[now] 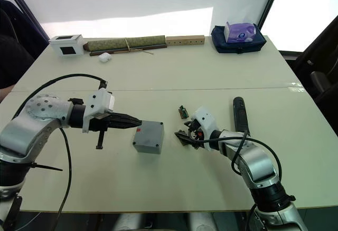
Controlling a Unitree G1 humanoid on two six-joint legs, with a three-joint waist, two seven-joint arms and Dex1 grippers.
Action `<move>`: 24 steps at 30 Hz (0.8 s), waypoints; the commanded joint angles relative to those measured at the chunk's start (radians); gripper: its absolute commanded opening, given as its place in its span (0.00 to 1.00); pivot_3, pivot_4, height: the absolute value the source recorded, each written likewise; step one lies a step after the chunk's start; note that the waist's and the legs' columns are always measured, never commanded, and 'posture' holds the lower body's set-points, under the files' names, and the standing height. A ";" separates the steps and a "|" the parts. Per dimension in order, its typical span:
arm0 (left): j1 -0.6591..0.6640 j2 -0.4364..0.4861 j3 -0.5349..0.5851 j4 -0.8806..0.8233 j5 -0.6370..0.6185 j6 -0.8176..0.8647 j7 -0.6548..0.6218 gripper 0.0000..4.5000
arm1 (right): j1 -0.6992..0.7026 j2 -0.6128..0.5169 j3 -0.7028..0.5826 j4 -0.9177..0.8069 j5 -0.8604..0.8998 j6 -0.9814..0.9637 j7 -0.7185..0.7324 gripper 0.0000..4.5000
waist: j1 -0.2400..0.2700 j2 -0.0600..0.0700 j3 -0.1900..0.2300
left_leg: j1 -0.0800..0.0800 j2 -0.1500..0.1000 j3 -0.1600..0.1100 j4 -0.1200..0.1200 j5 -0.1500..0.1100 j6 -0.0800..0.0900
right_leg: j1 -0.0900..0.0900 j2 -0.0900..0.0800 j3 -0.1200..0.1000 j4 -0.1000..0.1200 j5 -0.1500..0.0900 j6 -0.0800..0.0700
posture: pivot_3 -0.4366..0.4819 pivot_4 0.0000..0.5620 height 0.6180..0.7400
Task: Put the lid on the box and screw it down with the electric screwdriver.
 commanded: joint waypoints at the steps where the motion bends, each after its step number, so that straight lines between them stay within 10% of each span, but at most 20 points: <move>1: -0.005 0.001 0.014 -0.013 -0.002 -0.009 0.010 0.00 | -0.017 -0.003 -0.011 -0.023 0.005 -0.010 0.002 0.21 | 0.000 0.000 0.000 | 0.000 0.000 0.000 0.000 0.000 0.000 | 0.000 0.000 0.000 0.000 0.000 0.000 | 0.48 0.27 1.00; 4: -0.004 0.000 0.015 -0.014 -0.002 -0.009 0.015 0.00 | -0.024 -0.001 -0.012 -0.021 0.006 -0.007 0.000 0.01 | 0.000 0.000 0.000 | 0.000 0.000 0.000 0.000 0.000 0.000 | 0.000 0.000 0.000 0.000 0.000 0.000 | 0.48 0.27 1.00; 24: 0.013 0.004 0.024 -0.023 -0.010 0.000 0.035 0.00 | -0.093 -0.087 -0.088 -0.133 0.101 0.108 0.034 0.01 | -0.002 0.000 0.000 | 0.000 0.000 0.000 0.000 0.000 0.000 | 0.000 0.000 0.000 0.001 0.000 0.000 | 0.48 0.27 1.00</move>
